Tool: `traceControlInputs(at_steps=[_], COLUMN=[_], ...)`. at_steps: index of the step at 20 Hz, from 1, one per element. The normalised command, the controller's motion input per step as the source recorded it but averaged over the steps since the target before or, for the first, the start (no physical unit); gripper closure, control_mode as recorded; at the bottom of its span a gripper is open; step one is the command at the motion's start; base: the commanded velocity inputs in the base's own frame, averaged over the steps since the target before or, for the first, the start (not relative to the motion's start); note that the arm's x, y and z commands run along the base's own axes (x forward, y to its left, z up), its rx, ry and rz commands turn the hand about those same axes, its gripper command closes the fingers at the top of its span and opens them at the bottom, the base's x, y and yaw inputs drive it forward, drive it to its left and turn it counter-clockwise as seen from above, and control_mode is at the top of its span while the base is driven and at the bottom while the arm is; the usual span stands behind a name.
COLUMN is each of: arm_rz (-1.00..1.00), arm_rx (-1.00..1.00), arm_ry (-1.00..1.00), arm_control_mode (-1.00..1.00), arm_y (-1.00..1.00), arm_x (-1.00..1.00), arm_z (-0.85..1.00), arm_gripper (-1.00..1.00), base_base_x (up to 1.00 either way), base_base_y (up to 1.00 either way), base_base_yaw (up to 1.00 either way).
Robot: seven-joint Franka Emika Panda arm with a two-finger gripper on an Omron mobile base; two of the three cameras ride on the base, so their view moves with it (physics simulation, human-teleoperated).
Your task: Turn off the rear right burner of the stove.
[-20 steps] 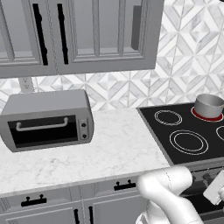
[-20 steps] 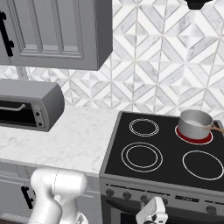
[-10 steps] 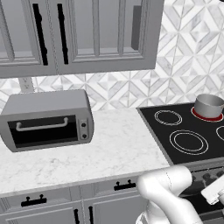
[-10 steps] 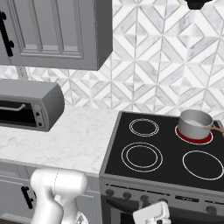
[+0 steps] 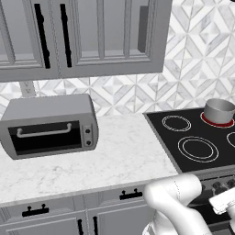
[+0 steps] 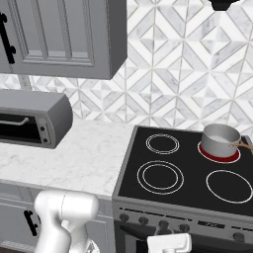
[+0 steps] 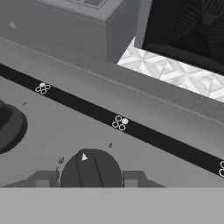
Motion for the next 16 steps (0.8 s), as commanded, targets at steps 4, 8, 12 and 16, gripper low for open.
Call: traceControlInputs(at_steps=[4, 8, 12, 16], arm_rz=[-0.09, -0.10, -0.10, -0.09], arm_rx=[0.33, 0.32, 0.28, 0.24], arm_ry=[-0.03, -0.01, 0.00, -0.01], arm_control_mode=[-1.00, -1.00, -1.00, -1.00], arm_y=[-0.07, -0.06, -0.10, -0.15], arm_x=[-0.08, -0.07, -0.02, -0.02], arm_z=[0.15, 0.19, 0.24, 0.28], arm_gripper=[1.00, 1.00, 1.00, 1.00], base_base_x=[0.00, 0.00, 0.00, 0.00], base_base_y=[0.00, 0.00, 0.00, 0.00], base_base_yaw=[0.00, 0.00, 0.00, 0.00])
